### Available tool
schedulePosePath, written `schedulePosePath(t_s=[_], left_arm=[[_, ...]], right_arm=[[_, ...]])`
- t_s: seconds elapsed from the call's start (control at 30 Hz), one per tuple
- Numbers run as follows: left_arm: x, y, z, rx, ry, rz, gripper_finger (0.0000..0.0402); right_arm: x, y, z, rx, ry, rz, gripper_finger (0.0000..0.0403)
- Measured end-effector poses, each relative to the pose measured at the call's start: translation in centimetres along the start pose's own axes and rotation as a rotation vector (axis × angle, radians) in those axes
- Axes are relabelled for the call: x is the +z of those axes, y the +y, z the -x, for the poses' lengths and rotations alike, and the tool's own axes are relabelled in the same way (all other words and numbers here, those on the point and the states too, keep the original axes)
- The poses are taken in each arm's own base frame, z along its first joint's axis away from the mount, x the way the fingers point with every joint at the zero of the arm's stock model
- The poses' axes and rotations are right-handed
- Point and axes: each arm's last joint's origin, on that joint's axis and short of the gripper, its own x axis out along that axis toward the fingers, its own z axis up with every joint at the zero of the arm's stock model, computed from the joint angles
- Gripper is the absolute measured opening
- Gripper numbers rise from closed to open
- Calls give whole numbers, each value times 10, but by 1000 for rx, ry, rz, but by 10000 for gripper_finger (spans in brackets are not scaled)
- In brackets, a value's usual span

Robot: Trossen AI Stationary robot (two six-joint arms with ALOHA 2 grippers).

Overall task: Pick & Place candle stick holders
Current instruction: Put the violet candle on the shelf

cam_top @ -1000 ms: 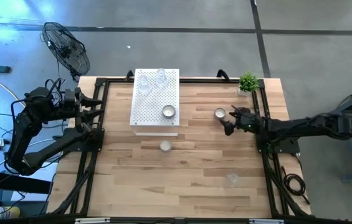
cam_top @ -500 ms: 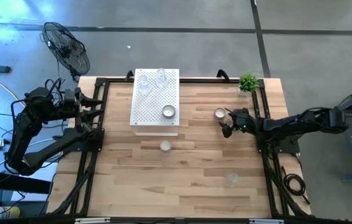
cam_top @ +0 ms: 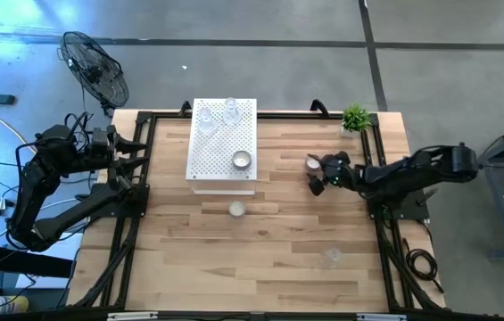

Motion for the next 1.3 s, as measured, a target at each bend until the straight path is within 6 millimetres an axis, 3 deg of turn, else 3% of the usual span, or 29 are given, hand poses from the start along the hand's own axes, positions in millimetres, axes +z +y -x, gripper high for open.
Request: schedulePosePath(t_s=[0.47,0.87,1.3], left_arm=[[-1,0,0,-3,13,7,195],[-2,0,0,-2,14,7,195],[-2,0,0,-1,14,-12,195]], right_arm=[[14,7,-12,-88,-40,42,378],[14,-7,-18,-88,37,-26,375],[14,-9,-18,-85,39,-25,292]])
